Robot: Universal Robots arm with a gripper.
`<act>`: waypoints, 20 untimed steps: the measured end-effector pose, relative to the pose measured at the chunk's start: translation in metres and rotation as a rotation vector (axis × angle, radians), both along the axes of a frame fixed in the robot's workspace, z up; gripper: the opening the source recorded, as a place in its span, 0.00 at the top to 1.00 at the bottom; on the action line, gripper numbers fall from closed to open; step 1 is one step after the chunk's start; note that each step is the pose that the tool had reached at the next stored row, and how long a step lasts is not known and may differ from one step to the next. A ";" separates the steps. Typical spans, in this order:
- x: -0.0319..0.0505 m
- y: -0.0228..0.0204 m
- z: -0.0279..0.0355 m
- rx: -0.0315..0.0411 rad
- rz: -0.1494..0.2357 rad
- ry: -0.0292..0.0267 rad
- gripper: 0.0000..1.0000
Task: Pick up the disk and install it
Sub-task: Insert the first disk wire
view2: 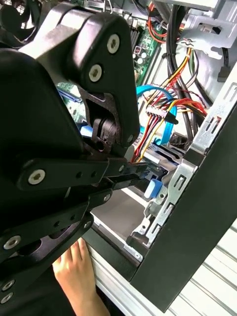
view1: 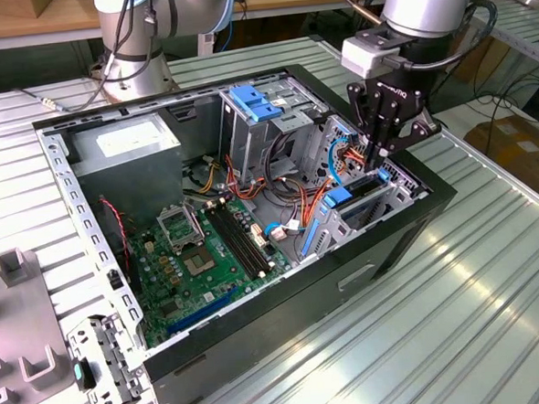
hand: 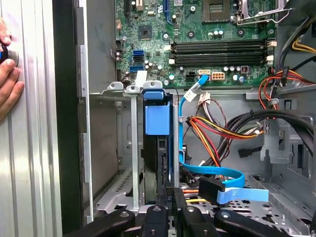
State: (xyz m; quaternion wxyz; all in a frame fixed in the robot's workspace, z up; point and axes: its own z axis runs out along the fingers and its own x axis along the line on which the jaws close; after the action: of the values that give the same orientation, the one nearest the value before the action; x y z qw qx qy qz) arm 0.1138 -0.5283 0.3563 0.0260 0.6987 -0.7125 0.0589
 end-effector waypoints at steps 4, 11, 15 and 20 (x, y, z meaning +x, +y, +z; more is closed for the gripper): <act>-0.0005 -0.0030 -0.0018 0.0015 -0.003 -0.0004 0.83; -0.0047 -0.0041 -0.0044 0.0041 -0.004 -0.0009 0.83; -0.0047 -0.0049 -0.0056 0.0043 -0.009 -0.0009 0.83; -0.0047 -0.0052 -0.0059 0.0041 -0.009 -0.0009 0.83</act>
State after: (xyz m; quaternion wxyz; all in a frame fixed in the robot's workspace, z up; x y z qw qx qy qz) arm 0.1091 -0.5335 0.3503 0.0245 0.6957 -0.7156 0.0576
